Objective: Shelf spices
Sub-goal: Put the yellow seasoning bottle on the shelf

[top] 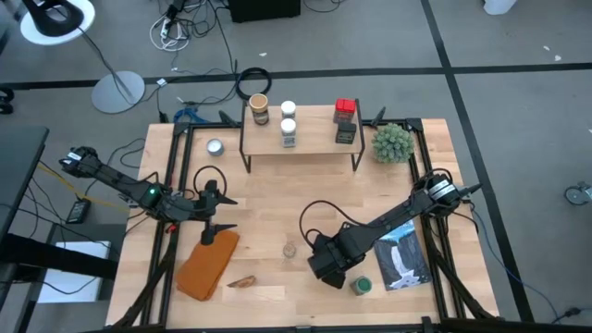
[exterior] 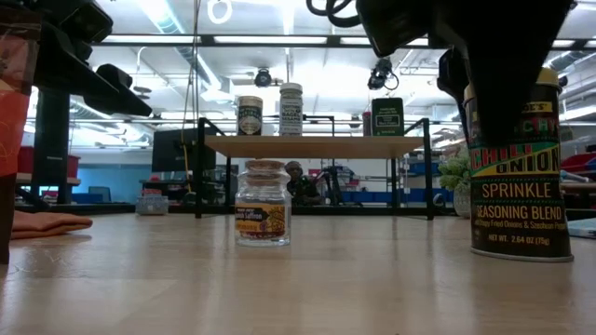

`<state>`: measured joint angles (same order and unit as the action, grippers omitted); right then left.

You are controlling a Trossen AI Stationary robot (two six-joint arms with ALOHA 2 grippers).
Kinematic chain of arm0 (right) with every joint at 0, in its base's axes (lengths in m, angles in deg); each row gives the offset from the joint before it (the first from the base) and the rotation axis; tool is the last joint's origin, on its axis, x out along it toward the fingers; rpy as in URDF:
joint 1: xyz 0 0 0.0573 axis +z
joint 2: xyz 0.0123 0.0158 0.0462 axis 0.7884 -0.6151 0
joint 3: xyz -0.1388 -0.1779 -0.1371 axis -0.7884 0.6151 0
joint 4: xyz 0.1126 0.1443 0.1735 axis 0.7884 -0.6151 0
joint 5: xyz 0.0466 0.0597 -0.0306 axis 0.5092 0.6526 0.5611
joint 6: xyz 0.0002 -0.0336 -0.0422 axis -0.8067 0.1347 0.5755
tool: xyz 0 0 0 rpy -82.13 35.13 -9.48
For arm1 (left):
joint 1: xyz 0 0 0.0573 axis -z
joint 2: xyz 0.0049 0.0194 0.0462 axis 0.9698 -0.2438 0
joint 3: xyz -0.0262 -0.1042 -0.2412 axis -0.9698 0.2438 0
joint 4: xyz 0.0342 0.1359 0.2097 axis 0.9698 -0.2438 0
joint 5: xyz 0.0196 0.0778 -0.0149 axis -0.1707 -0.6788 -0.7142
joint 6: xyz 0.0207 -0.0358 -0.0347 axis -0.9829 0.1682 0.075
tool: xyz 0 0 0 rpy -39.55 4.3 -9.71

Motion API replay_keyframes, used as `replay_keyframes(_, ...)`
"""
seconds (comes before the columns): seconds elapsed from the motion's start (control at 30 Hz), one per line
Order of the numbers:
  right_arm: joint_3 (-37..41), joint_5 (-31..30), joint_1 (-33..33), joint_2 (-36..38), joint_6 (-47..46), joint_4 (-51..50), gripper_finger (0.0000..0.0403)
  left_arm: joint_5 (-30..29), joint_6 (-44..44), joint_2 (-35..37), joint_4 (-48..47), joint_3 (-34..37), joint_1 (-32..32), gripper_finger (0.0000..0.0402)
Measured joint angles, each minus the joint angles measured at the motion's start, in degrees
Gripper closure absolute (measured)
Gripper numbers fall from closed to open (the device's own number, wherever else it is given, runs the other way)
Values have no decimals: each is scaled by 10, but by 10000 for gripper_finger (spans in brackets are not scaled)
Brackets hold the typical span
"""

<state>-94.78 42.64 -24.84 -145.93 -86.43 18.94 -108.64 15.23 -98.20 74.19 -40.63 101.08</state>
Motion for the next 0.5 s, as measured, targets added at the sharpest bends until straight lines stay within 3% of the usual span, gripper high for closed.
replay_keyframes(0.27, -52, -6, 0, 0, -13, -48, 24, 0, 0, 0, 0, 0, 0, 66)
replay_keyframes(0.5, -161, -78, 6, 0, -13, -98, 24, 0, 0, 0, 1, 0, 0, 66)
